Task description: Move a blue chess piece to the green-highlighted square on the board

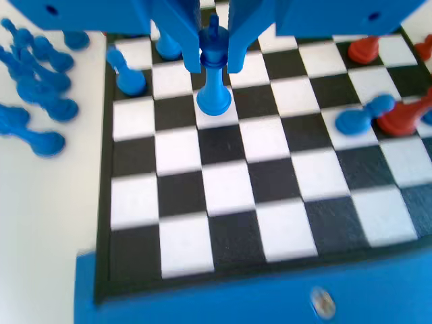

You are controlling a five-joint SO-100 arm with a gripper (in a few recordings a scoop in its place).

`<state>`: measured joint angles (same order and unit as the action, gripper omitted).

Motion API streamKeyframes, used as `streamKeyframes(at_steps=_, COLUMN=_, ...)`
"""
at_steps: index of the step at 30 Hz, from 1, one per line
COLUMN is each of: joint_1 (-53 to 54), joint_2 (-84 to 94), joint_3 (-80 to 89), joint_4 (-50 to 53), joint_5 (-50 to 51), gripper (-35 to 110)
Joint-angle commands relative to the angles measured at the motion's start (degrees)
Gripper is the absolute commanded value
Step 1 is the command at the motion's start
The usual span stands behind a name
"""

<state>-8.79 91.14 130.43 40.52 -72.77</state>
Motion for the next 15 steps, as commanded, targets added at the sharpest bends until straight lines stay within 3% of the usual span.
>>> streamKeyframes(at_steps=1, joint_1=-0.18, joint_2=1.58, joint_3=-0.09, joint_4=0.18, joint_5=-0.88, gripper=1)
streamKeyframes(at_steps=15, joint_1=1.23, joint_2=2.02, joint_3=-1.67, joint_4=0.97, joint_5=-1.49, gripper=14)
